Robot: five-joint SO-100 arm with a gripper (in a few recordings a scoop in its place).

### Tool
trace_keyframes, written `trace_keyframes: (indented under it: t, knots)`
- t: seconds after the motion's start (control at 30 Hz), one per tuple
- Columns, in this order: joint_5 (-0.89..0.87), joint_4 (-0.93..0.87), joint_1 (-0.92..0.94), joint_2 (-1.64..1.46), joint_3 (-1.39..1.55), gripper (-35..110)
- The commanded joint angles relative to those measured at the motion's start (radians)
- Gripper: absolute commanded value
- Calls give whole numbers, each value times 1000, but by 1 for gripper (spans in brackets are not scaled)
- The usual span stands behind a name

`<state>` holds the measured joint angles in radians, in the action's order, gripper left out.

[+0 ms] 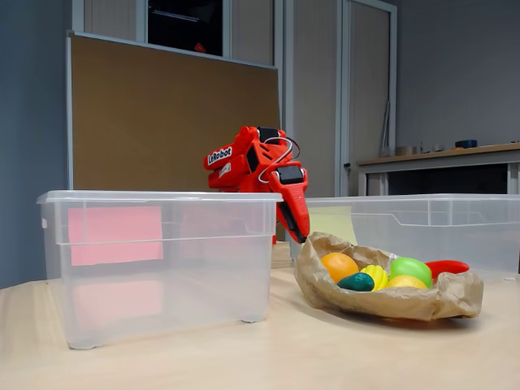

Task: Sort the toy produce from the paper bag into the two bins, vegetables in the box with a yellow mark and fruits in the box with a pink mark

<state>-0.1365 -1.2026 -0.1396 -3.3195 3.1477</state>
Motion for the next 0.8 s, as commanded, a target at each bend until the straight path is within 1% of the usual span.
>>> trace_keyframes:
  t: [0.0, 0.07, 0.2, 0.3, 0.4, 0.5, 0.53, 0.57, 0.6, 0.63, 0.73, 0.77]
  knots:
    - [158, -35, -43, -14, -37, 2]
    - [199, -60, -80, -14, -87, 0]
    - [146, -69, -104, -12, -164, 0]
    - [158, -37, -121, 44, -216, 0]
    - [175, -12, -112, 209, -316, 0]
    - [137, -23, -91, 463, -486, 4]
    - [124, -31, -83, 557, -551, 8]
    - [186, -34, -71, 649, -612, 12]
    - [210, -21, -61, 729, -666, 13]
    - [141, 3, -58, 802, -709, 13]
    - [-296, 20, -46, 989, -834, 10]
    - [-311, 15, -44, 1051, -882, 10]
